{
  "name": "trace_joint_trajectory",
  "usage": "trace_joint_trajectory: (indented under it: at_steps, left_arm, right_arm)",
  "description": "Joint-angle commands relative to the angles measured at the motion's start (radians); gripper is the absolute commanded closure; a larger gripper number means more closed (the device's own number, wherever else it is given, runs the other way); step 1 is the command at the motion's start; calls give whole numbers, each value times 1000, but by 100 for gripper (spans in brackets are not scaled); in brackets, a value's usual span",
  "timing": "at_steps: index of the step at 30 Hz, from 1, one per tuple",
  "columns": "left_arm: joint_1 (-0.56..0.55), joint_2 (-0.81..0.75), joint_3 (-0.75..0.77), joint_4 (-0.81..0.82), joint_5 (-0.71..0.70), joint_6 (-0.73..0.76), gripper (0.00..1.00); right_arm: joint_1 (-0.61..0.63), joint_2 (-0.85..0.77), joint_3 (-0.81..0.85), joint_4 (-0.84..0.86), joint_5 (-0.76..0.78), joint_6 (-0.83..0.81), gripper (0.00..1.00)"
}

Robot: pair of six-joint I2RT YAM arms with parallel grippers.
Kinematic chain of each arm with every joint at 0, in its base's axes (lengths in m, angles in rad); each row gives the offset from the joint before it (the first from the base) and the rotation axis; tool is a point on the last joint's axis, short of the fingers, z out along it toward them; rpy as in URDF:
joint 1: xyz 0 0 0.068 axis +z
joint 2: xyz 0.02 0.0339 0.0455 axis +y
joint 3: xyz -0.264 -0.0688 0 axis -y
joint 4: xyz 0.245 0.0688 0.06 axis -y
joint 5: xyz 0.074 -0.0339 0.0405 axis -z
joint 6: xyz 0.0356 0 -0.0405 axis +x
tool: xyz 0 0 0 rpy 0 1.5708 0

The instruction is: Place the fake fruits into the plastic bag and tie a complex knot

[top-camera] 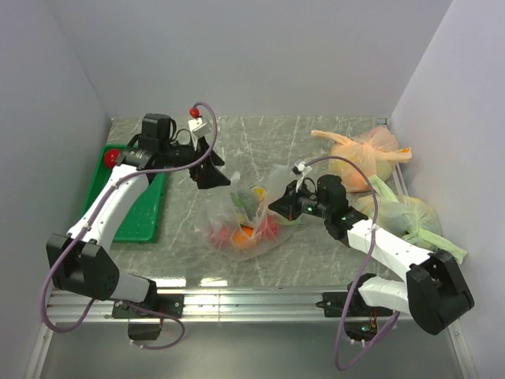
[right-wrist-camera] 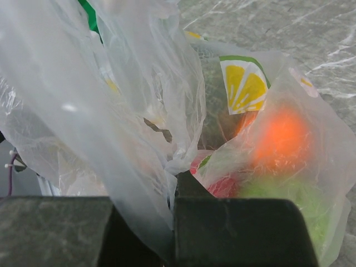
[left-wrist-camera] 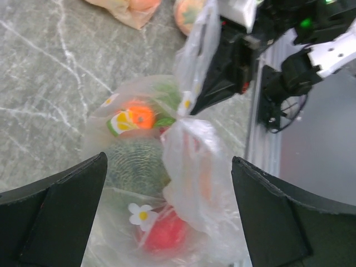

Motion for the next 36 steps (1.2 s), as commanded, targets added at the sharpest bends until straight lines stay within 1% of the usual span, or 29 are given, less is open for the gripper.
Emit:
trace_joint_trajectory:
  at_steps: [1,2,4,6,9,14,19,22,24,26,27,28,31,33,34,36]
  left_arm:
    - [-8,-3,-53,133,-40,-6,1]
    - [-12,-2,-58,145,-43,1,1]
    - [-26,18,-52,121,-34,35,1]
    - [-32,34,-55,119,-7,38,1]
    - [-55,31,-79,144,32,18,1]
    - [-86,31,-119,193,53,-26,1]
    - [-87,51,-107,217,81,-75,1]
    - [-87,55,-73,184,86,-75,1]
    - [-89,57,-46,118,81,-63,1]
    - [-89,60,-3,49,67,-16,1]
    - [-89,67,11,-29,63,6,1]
    - [-90,73,36,-66,60,56,1]
    - [-90,87,64,-140,58,107,1]
    - [-90,87,62,-134,78,95,1]
    - [-90,84,61,-94,84,58,1]
    - [-90,83,60,-65,80,37,1]
  right_arm:
    - [11,6,56,1,-17,-30,100]
    - [11,8,58,3,-21,-33,100]
    - [16,12,64,0,-21,-38,100]
    - [19,16,68,-3,-23,-41,100]
    - [22,23,74,-3,-23,-45,100]
    - [25,34,87,-8,-21,-50,100]
    - [24,34,87,-14,-23,-54,100]
    - [25,34,91,-23,-23,-57,100]
    - [25,32,99,-26,-23,-59,100]
    - [27,29,104,-39,-20,-64,100]
    - [27,29,102,-39,-20,-64,100]
    - [25,29,102,-40,-20,-65,100]
    - [27,31,99,-39,-21,-64,100]
    - [27,32,104,-37,-23,-65,100]
    - [28,34,105,-40,-23,-67,100]
    - [28,34,113,-43,-26,-70,100]
